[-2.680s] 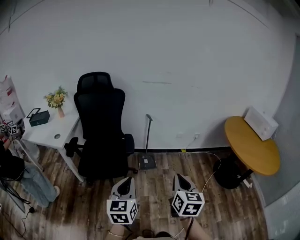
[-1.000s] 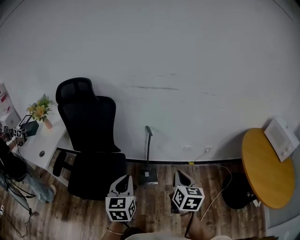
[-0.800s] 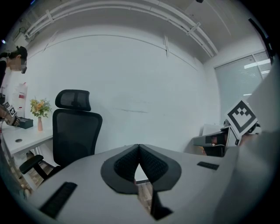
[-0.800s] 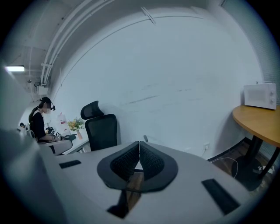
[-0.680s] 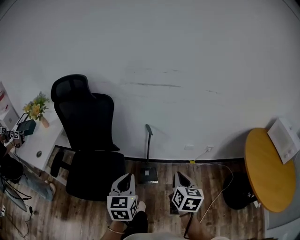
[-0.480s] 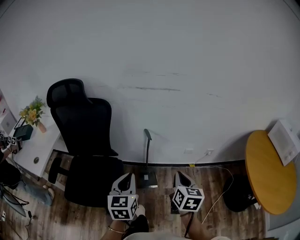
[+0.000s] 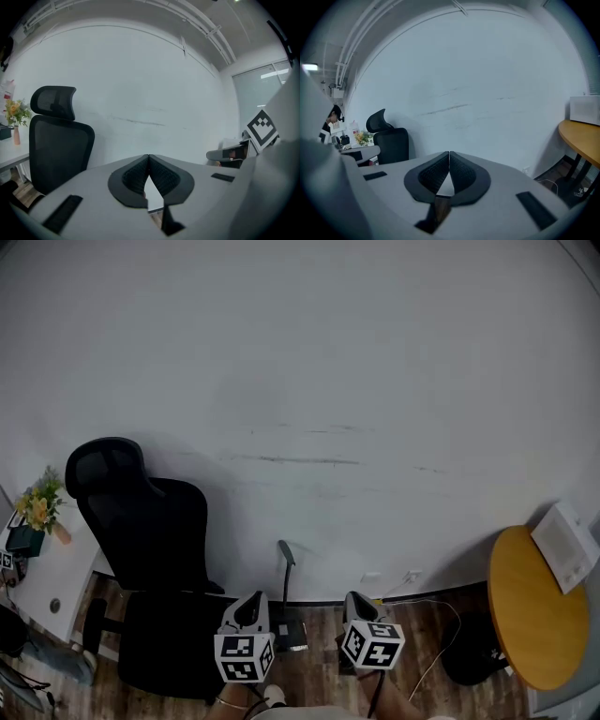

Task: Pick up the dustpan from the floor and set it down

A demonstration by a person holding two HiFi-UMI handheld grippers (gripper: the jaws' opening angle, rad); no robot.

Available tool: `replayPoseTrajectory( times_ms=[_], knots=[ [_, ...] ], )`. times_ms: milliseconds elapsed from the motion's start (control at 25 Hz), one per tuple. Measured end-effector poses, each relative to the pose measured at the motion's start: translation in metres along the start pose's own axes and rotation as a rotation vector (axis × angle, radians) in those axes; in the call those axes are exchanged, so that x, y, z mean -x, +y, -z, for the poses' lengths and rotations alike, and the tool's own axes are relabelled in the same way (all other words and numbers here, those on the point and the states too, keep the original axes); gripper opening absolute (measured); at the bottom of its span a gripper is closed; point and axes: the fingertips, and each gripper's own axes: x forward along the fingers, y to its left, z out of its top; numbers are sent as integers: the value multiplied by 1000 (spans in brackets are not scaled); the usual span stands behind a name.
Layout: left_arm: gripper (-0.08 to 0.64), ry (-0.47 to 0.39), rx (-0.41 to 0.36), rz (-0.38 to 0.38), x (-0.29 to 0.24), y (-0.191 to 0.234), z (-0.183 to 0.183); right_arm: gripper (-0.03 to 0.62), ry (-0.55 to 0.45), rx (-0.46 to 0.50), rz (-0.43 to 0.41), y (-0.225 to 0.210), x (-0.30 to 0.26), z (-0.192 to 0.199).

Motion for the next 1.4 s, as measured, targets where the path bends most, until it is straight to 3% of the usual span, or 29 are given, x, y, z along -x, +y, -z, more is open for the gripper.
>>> replayPoseTrajectory(
  times_ms=[480, 960, 1200, 1400],
  knots=[
    [17, 40, 35, -9, -89, 52, -5, 32, 43, 21, -14, 8, -99, -27],
    [17, 93, 39, -81, -111, 52, 7, 32, 106, 10, -75, -9, -139, -22],
    [17, 163, 51, -120, -111, 52, 40, 32, 142, 23, -106, -14, -153, -8],
    [16, 218, 77, -150, -110, 59, 76, 32, 180, -8, -130, -16, -162, 29]
  ],
)
